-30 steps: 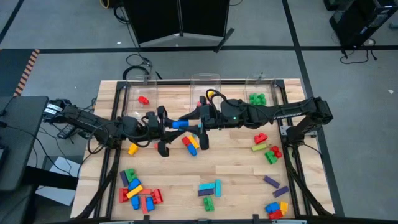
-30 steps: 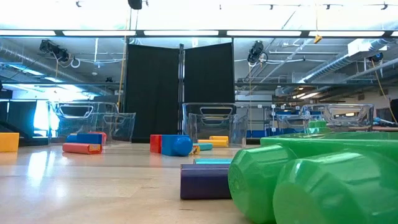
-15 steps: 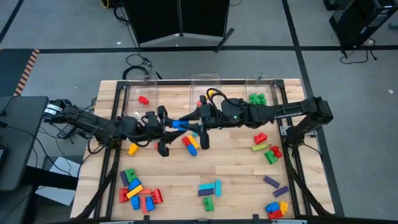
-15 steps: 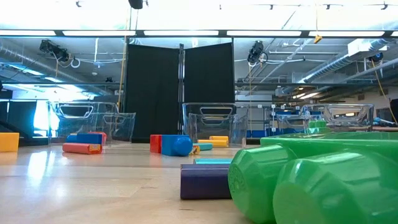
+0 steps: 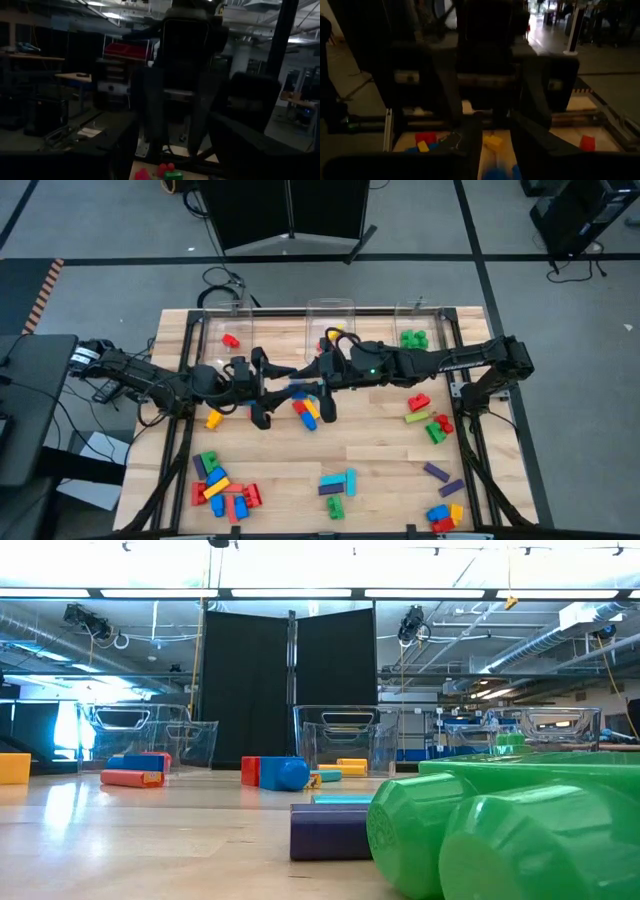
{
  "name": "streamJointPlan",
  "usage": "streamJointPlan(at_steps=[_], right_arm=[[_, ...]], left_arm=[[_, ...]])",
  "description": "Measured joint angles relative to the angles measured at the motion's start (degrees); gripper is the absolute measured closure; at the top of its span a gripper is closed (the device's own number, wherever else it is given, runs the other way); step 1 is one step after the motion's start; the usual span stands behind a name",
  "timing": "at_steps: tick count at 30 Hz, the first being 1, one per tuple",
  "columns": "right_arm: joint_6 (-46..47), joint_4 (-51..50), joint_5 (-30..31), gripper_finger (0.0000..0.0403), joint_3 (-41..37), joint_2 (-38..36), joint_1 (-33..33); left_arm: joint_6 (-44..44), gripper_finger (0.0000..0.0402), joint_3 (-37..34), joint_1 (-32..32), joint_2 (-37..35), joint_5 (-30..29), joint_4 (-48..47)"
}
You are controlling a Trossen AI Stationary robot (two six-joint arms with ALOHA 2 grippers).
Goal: Sort blocks by size
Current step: Put the blue 1 stud game piece into the left transparent bin
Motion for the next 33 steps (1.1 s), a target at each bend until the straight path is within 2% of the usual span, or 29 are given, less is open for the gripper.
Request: streamJointPlan(at_steps=[15, 22, 28, 33], right_arm=[[-1.93, -1.81, 0.14, 0.0309, 0.01, -1.36, -1.26], [4.83, -20.22, 6.77, 0.0320, 0.04, -7.16, -1.46], [16.28, -40.25, 7.65, 0.0346, -0.15, -12.04, -0.63], [25.42, -45.34, 12.26, 0.0383, -7.14, -17.13, 4.39]], left_arm=[[-0.18, 0.0177, 0.01, 0.44, 0.06, -2.25, -3.92], [-0.52, 0.0177, 0.01, 0.43, 0.11, -3.13, -10.31], [-0.15, 0.0177, 0.01, 0.42, 0.11, -3.07, -10.87], [-0.19, 0.0177, 0.01, 0.39, 0.14, -3.06, -14.30]])
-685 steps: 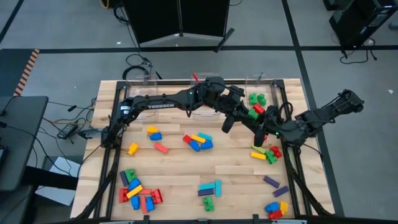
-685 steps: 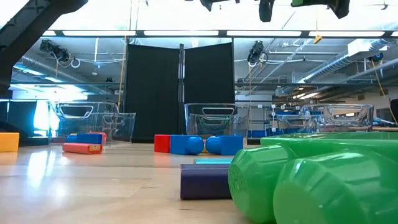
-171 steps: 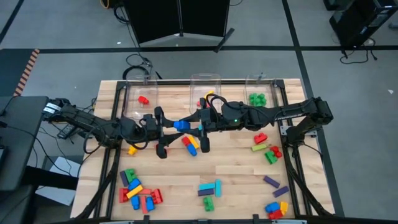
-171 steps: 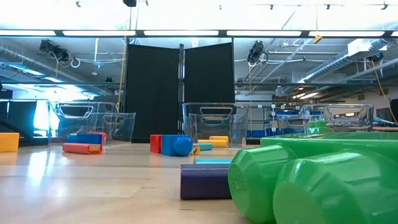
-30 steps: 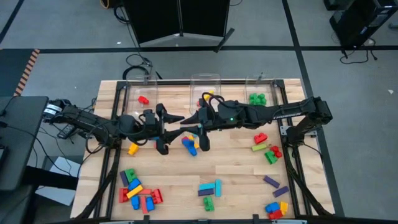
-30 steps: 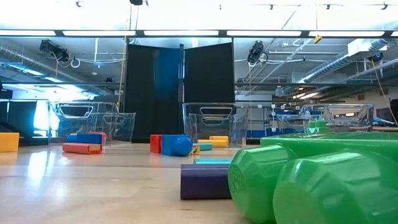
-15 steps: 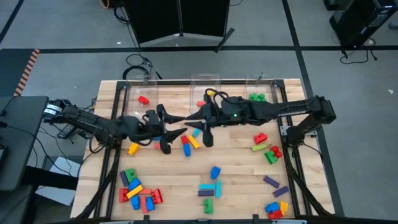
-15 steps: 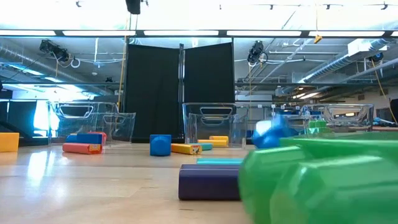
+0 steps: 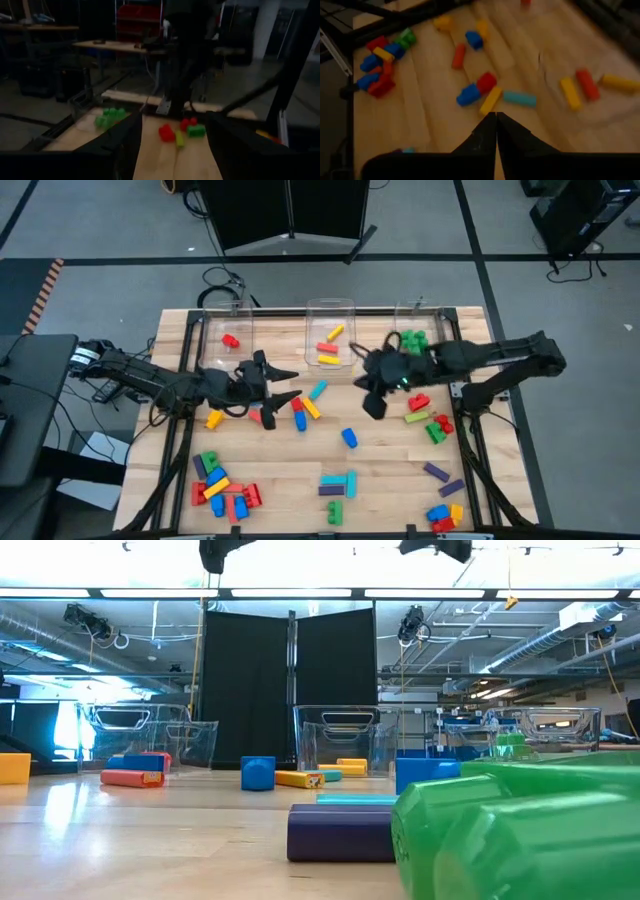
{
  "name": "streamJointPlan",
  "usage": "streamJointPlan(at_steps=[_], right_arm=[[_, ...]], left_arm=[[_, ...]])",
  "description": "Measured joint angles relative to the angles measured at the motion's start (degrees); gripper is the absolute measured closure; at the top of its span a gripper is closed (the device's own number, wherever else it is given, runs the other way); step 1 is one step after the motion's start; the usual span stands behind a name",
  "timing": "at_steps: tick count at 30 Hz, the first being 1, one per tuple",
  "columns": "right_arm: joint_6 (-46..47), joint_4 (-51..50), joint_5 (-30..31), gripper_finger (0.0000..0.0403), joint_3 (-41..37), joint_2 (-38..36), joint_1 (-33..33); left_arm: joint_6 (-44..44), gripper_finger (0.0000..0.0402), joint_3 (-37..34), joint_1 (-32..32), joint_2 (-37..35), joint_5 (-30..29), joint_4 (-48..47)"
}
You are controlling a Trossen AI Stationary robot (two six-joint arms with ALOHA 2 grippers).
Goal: Sort blocks by size
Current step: Put the blue 1 stud game piece into the left transparent bin
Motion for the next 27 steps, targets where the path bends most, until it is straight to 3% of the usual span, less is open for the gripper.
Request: streamJointPlan(at_steps=[6, 13, 19, 27], right_arm=[[15.69, 3.18, 3.24, 0.0390, -12.47, -6.64, 8.10], [32.00, 5.33, 4.95, 0.0381, -21.92, -9.18, 16.85], [36.95, 5.38, 5.49, 0.0396, -23.54, -9.05, 21.34], [39.08, 5.41, 8.44, 0.0383, -23.54, -9.07, 24.75]], left_arm=[[0.02, 0.0177, 3.63, 0.13, 2.57, 0.48, -9.25], [1.08, 0.0177, 15.44, 3.06, 11.43, 8.27, -26.62], [10.20, 0.0177, 27.65, 5.75, 23.14, 20.22, -37.56], [24.26, 0.0177, 39.33, 6.71, 39.32, 28.31, -43.19]])
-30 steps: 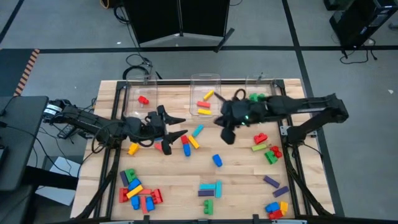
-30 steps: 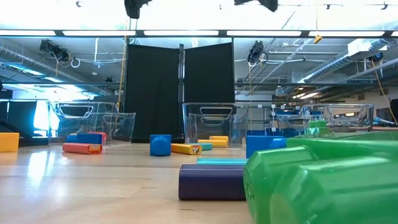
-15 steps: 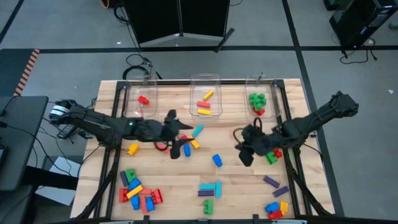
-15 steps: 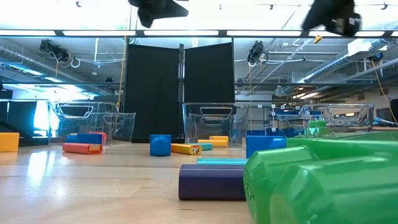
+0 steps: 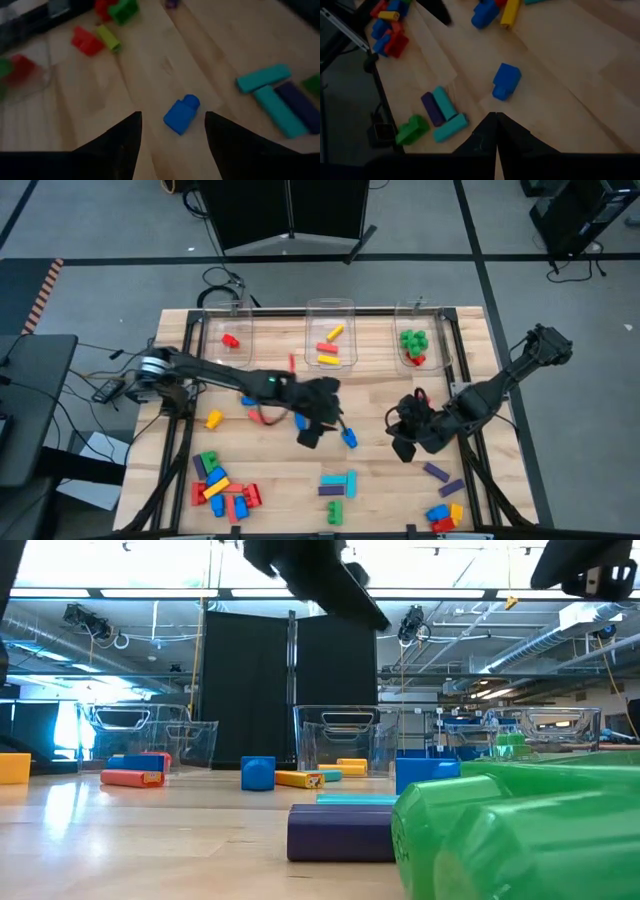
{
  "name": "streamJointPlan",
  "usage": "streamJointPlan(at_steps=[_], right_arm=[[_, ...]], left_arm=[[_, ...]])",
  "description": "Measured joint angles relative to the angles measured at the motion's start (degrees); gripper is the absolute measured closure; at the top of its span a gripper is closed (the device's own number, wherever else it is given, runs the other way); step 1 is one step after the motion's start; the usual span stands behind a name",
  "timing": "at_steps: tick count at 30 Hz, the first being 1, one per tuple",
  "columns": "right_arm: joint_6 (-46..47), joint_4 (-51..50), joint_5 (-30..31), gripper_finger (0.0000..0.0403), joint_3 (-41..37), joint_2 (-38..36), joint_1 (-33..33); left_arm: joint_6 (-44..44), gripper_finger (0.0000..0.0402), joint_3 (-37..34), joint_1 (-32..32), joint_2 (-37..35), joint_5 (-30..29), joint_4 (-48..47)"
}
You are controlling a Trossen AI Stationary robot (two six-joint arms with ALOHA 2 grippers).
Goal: Sort blocks by size
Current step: Put the blue 1 stud game piece into the left transparent bin
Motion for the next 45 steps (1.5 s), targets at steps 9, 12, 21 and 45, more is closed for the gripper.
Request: streamJointPlan(at_steps=[9, 12, 21, 45], right_arm=[[1.50, -0.01, 0.26, 0.0390, 0.00, 0.00, 2.64], [2.62, 0.00, 0.28, 0.0385, 0.00, 0.00, 3.31], [3.70, 0.27, 2.18, 0.0393, 0.00, 0.01, 4.96], [3.65, 0.23, 4.83, 0.0391, 0.02, 0.02, 5.13]], left_arm=[[9.30, 0.0177, 13.33, 0.02, 16.10, 3.12, -7.00], [11.20, 0.0177, 17.42, 0.11, 19.88, 3.60, -10.70], [15.14, 0.0177, 20.76, 0.54, 24.37, 4.51, -14.43], [11.36, 0.0241, 20.78, 0.98, 27.97, 5.66, -12.82]])
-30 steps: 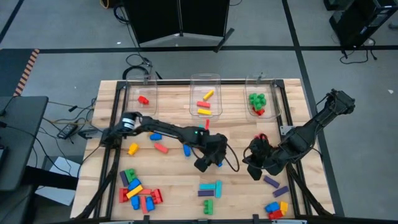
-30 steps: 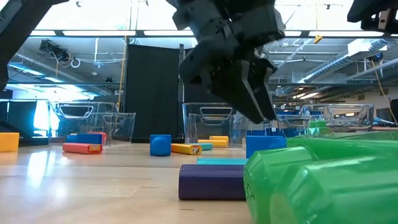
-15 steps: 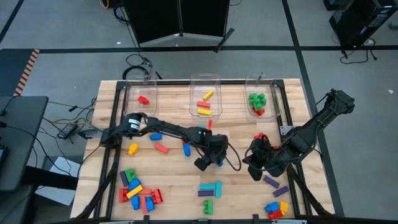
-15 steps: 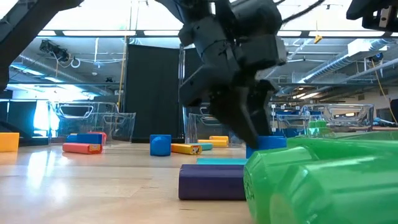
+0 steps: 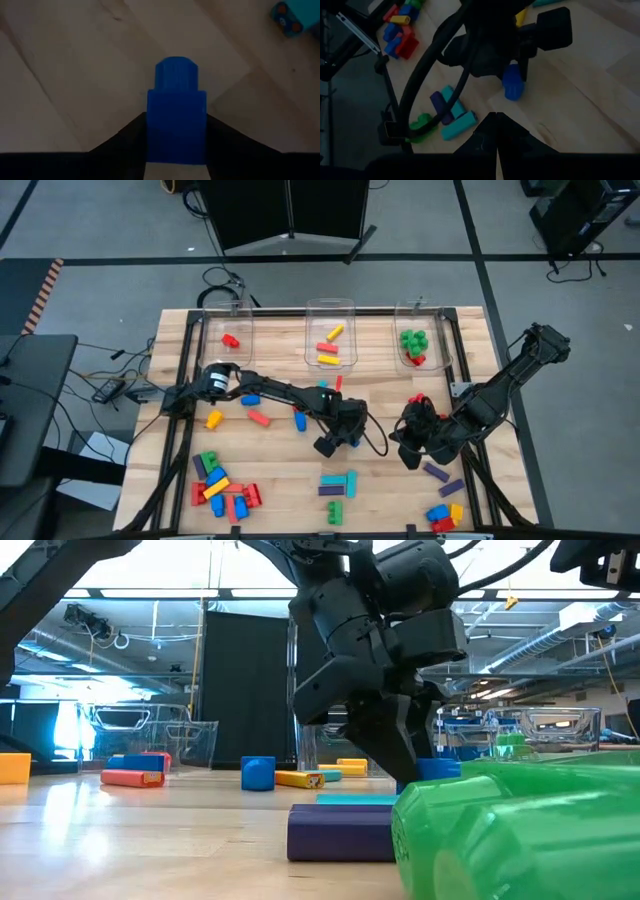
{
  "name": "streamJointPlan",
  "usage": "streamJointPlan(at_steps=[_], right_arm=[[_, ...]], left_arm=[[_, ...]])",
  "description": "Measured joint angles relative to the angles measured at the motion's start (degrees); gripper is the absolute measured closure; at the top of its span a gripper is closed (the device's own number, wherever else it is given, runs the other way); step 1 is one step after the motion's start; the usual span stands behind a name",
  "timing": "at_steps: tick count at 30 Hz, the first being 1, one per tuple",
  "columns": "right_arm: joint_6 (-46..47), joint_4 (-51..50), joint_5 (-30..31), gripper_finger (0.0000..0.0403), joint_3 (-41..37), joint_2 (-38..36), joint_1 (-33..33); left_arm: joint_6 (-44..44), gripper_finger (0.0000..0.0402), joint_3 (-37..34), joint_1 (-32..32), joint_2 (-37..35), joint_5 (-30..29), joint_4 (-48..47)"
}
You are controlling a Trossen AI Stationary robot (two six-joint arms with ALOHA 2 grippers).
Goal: Sort blocks by size
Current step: Put the blue 1 stud game piece into the left transparent bin
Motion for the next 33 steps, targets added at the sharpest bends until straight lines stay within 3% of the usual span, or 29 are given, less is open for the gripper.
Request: streamJointPlan(at_steps=[3, 8, 12, 26, 33], right_arm=[[-0.02, -0.09, 0.92, 0.0390, 0.00, 0.00, 0.02], [-0.02, -0.28, 2.31, 0.0385, 0.00, 0.00, 0.00], [-0.02, -0.31, 2.39, 0.0389, 0.00, 0.00, 0.00], [1.79, -0.37, 2.51, 0.0390, 0.00, 0.00, -0.04], [4.11, -0.35, 2.51, 0.0388, 0.00, 0.00, -0.04]], left_arm=[[-2.84, 0.0265, 0.00, 0.01, 0.00, -0.04, 0.02], [-7.37, 0.0266, 0.21, 0.02, -0.20, -0.06, -1.64], [-9.87, 0.0258, 3.04, 0.07, -0.28, -0.09, -8.36], [-13.54, 0.0261, 24.64, 2.87, -0.35, -1.33, -30.25], [-17.53, 0.0260, 33.80, 6.14, -1.69, -6.29, -40.85]])
